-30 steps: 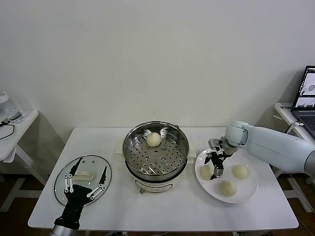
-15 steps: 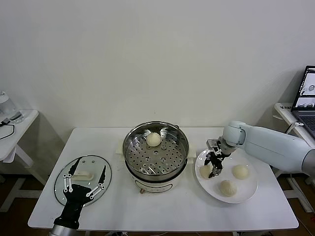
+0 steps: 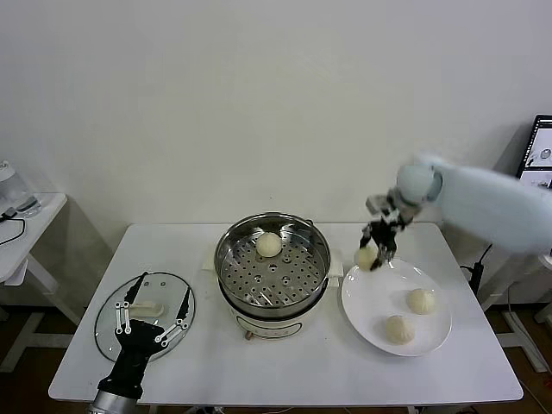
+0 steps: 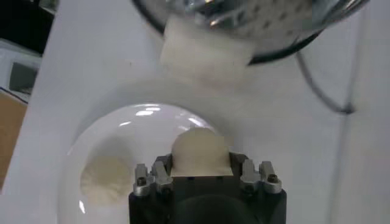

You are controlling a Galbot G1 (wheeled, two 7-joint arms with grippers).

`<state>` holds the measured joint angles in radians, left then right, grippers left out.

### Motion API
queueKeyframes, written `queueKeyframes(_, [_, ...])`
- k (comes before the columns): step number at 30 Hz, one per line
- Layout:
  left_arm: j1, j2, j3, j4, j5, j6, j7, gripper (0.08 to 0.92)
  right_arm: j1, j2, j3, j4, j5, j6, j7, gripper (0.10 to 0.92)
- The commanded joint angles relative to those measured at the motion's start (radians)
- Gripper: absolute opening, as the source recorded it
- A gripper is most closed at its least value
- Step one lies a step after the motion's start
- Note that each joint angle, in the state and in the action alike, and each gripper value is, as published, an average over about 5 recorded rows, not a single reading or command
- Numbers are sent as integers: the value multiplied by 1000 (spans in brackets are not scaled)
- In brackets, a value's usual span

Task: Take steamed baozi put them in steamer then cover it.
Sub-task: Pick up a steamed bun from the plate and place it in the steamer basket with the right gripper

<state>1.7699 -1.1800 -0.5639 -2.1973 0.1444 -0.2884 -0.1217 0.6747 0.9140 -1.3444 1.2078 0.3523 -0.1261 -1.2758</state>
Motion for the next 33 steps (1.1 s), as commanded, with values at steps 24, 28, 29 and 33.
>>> queueKeyframes(24, [-22,-1,12,-1,6,-19,-8,823,36,588,-192,-75,321,-176,169,645])
queueKeyframes(28, [-19,-1,12,-2,8,-20,-9,823,18,594,-200,-84,319,-186,199,647])
queueKeyframes(29, [-18,-1,11,-3,8,-20,-10,823,13,595,-201,-87,316,-187,205,647])
queueKeyframes(33, [-15,0,5,-4,8,-21,-11,823,-3,599,-209,-99,304,-190,219,645])
